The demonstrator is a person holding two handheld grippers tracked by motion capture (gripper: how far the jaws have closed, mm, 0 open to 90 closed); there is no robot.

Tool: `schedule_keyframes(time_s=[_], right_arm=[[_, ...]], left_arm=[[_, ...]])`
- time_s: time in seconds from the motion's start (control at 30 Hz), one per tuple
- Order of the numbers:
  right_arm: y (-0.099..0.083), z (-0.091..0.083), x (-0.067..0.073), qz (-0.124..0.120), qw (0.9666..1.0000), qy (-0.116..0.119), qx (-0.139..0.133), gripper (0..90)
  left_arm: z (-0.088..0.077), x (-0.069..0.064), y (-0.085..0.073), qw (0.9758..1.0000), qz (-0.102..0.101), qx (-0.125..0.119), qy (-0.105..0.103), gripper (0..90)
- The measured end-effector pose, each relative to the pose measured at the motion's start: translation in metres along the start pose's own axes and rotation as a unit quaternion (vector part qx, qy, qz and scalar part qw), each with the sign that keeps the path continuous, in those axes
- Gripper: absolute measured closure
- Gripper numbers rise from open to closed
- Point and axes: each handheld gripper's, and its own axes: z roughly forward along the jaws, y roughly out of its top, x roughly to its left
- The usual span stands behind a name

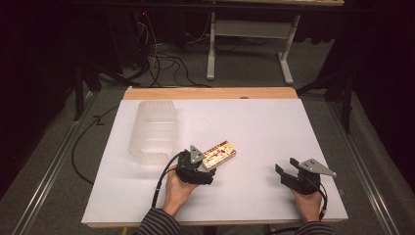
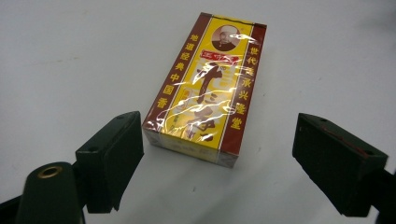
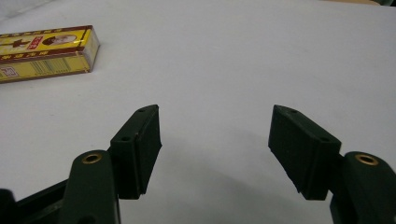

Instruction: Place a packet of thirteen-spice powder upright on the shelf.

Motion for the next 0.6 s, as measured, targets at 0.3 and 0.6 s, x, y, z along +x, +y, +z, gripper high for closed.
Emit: schedule_keyframes(time_s=[0.3,0.6], right_arm=[[0.0,0.001,0.001,-0.005,1.0,-0.002,0.005,34.8],[-0.001,-0.001,-0.001,-0.002,1.0,0.0,-0.009,34.9]], left_arm=[[0.005,0.0,0.012,0.9999,0.0,0.002,-0.013,16.8],[0.009,0.0,0.031,0.9998,0.014,0.001,-0.012,19.3]])
